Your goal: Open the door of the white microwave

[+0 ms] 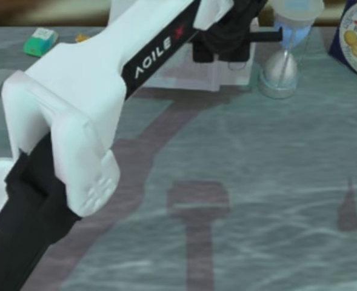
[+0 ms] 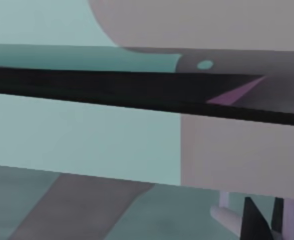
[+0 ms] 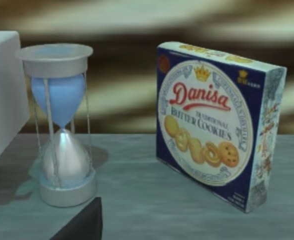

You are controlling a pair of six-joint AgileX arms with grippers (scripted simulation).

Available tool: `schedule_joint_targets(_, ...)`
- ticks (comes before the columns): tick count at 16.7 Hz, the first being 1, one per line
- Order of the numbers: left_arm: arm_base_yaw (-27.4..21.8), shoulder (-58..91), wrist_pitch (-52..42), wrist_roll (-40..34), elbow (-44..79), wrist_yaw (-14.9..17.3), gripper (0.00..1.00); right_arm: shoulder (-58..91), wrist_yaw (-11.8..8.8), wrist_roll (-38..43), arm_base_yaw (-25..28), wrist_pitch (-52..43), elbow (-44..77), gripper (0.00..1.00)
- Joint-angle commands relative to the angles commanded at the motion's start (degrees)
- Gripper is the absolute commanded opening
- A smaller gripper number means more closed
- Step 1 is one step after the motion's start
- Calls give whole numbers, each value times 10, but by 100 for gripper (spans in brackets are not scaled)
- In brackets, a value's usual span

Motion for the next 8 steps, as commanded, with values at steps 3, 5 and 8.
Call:
schedule_joint_targets(3,2,4,-13,-3,12,5,0,0,0,0,0,0,0,100)
schedule_joint_targets(5,2,4,-13,-3,12,5,0,0,0,0,0,0,0,100)
schedule_joint_targets(8,2,4,-13,-3,12,5,0,0,0,0,0,0,0,100)
